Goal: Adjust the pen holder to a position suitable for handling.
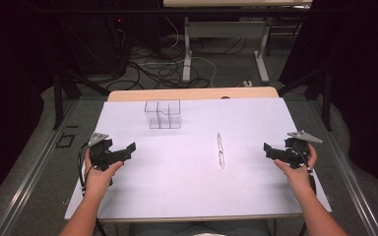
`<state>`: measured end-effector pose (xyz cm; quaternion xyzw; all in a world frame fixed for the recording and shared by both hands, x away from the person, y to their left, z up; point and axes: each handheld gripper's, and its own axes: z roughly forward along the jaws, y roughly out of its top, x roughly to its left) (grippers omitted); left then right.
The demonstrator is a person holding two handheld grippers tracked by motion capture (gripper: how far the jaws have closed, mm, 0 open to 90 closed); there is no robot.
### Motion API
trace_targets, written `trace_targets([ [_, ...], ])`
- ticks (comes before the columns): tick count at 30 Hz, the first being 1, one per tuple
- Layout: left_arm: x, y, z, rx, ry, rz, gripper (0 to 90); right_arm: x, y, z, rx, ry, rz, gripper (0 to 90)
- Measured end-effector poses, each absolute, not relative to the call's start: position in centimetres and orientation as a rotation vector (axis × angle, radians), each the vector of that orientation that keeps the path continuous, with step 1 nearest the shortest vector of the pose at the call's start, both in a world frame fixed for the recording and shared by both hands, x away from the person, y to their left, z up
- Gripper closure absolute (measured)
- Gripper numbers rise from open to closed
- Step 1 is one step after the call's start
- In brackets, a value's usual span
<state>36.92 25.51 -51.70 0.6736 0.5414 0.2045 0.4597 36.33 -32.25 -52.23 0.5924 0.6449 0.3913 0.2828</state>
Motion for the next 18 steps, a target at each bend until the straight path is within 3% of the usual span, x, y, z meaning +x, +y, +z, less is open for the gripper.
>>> trace_targets([
  [18, 35.9, 25.6, -51.4, 1.626, 1.353, 0.521, 1.7, 36.5, -31.4, -52.5, 1.608, 1.748, 1.071, 0.0],
])
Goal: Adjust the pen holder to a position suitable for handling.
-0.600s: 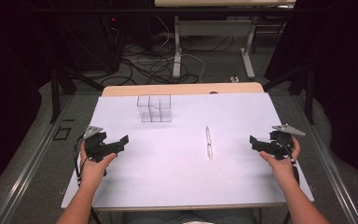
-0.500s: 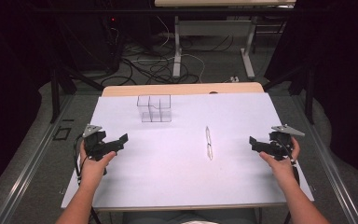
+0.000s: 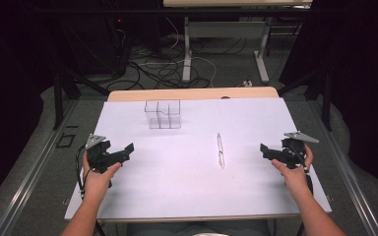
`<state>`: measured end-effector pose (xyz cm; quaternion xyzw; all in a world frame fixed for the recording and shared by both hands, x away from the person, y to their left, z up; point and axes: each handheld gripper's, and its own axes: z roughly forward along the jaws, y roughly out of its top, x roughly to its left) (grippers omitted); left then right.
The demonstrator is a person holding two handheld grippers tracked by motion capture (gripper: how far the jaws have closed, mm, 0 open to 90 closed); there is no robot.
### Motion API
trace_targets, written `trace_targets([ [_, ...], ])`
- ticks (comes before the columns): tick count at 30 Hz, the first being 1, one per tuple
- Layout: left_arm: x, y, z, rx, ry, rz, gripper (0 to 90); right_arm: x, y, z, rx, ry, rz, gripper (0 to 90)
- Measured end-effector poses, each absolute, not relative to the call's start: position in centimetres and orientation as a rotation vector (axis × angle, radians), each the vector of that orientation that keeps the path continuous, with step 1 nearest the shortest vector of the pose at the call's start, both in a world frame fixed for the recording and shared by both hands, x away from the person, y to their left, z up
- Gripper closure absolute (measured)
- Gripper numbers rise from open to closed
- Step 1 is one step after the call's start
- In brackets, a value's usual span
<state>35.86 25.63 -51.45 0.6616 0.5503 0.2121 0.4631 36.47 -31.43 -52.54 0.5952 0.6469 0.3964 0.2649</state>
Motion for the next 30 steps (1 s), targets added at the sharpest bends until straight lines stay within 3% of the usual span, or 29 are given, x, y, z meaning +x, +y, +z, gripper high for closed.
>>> trace_targets([
  [20, 36.34, 25.96, -51.31, 1.61, 1.358, 0.531, 5.6, 36.45, -30.97, -52.83, 1.624, 1.73, 1.07, 0.0],
  [30, 36.32, 25.41, -51.3, 1.622, 1.351, 0.521, 13.6, 36.35, -31.09, -52.69, 1.612, 1.73, 1.065, 0.0],
])
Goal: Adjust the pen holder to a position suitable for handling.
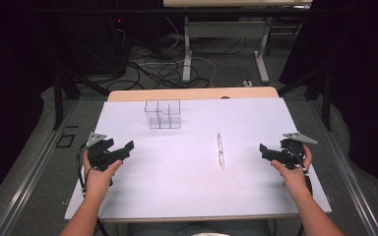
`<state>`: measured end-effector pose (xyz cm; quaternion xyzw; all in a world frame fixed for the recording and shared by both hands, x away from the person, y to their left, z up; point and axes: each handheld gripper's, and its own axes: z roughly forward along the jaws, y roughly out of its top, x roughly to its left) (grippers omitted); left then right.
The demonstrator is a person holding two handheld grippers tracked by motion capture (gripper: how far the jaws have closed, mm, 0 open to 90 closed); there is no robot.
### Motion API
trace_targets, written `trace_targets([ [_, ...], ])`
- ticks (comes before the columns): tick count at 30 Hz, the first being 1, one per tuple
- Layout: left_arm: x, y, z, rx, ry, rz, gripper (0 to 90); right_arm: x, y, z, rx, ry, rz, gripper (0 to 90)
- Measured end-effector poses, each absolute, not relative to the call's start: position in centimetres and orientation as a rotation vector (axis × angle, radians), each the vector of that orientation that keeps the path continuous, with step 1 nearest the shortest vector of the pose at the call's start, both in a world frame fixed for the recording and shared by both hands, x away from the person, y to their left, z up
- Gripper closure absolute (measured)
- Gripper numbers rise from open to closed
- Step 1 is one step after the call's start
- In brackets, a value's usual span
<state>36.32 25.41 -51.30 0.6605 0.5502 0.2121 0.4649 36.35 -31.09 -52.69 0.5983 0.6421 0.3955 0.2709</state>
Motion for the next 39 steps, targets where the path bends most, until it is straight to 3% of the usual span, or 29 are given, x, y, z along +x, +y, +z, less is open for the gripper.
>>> trace_targets([
  [12, 36.3, 25.1, -51.3, 1.637, 1.364, 0.53, 16.8, 36.5, -30.7, -52.9, 1.59, 1.75, 1.061, 0.0],
  [22, 37.4, 24.1, -49.4, 1.589, 1.392, 0.565, 29.1, 36.6, -30.9, -53.0, 1.605, 1.742, 1.06, 0.0],
  [39, 43.4, 20.9, -44.2, 1.611, 1.386, 0.586, 39.1, 36.3, -31.0, -53.0, 1.624, 1.734, 1.066, 0.0],
])
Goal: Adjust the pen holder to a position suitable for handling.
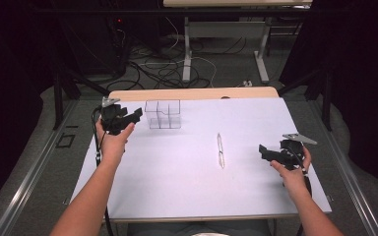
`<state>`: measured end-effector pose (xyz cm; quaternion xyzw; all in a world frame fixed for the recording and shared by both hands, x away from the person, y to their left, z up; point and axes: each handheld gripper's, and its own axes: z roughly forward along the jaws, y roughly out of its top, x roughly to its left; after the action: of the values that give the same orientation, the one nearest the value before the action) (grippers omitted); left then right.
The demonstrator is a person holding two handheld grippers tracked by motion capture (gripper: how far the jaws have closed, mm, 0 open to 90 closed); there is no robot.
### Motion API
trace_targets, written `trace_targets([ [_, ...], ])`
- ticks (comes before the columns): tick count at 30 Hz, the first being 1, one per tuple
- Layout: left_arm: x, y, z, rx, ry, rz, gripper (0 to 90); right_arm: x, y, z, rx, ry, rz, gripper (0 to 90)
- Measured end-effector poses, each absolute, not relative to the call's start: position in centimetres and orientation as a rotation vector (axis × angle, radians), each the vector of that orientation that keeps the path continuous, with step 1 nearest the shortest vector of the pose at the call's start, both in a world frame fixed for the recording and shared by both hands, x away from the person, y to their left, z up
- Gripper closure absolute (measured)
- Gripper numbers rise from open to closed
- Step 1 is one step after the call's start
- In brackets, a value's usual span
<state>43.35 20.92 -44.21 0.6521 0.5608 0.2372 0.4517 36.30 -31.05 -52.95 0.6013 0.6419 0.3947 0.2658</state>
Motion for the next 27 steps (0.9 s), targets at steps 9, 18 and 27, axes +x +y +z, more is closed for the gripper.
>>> trace_targets([
  [9, 45.9, 19.6, -42.0, 1.627, 1.408, 0.585, 41.0, 36.3, -31.1, -53.0, 1.628, 1.734, 1.071, 0.0],
  [18, 47.8, 18.7, -41.7, 1.657, 1.454, 0.574, 49.9, 36.4, -31.0, -53.1, 1.637, 1.735, 1.073, 0.0],
  [27, 49.2, 18.3, -42.8, 1.677, 1.486, 0.568, 57.1, 36.4, -31.0, -53.2, 1.627, 1.748, 1.079, 0.0],
])
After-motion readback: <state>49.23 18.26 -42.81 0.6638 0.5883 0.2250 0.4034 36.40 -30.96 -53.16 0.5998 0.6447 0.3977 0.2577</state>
